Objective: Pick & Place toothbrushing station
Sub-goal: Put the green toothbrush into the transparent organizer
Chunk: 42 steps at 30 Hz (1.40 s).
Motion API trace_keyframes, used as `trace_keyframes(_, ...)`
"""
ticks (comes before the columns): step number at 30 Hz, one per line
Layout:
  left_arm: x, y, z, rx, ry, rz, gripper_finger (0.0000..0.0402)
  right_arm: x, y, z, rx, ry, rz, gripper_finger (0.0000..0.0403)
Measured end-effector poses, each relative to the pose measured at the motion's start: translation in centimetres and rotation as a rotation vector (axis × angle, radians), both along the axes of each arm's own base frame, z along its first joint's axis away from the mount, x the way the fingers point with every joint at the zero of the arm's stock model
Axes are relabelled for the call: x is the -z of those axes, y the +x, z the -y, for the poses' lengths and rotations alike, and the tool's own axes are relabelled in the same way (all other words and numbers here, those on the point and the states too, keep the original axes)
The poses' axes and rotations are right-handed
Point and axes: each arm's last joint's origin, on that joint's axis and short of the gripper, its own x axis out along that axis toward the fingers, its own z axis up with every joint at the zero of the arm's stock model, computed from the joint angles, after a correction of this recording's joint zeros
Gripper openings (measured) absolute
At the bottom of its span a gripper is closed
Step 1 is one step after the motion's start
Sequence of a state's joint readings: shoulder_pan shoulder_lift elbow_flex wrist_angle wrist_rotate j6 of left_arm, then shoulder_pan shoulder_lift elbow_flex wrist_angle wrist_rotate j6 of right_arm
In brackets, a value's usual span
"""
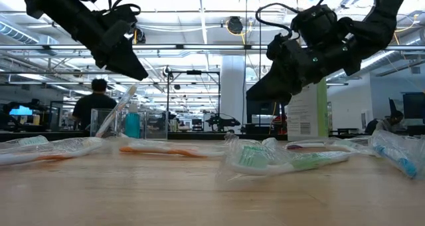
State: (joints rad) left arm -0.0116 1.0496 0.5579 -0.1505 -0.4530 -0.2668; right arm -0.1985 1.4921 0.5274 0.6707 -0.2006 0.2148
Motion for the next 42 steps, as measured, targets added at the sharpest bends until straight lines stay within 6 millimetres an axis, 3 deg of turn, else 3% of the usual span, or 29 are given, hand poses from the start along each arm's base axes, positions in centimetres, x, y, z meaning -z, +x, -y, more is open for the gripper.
trace_keyframes(5,0.0,0.0,0.0,0.001,0.002,-0.002,0.0177,0.2,0.0,-0.9,-0.020,0.068,-0.027,0.0124)
trace_keyframes(16,-0.3,0.2,0.0,0.059,0.085,-0.013,0.0177,1.9,-0.6,-3.3,0.150,0.599,-0.269,0.0164)
trace_keyframes(26,-1.2,0.7,-0.9,0.116,0.247,0.004,0.0177,3.5,-0.5,-5.7,0.286,0.630,-0.327,0.0171)
trace_keyframes(34,-1.6,0.8,-2.1,0.098,0.328,0.004,0.0177,5.1,0.4,-6.3,0.323,0.622,-0.293,0.0168)
trace_keyframes(38,-1.9,0.8,-2.8,0.084,0.356,0.012,0.0177,6.2,1.0,-6.4,0.301,0.623,-0.262,0.0140)
trace_keyframes(42,-1.9,0.7,-3.5,0.061,0.367,0.001,0.0177,6.4,1.2,-6.4,0.290,0.614,-0.247,0.0087)
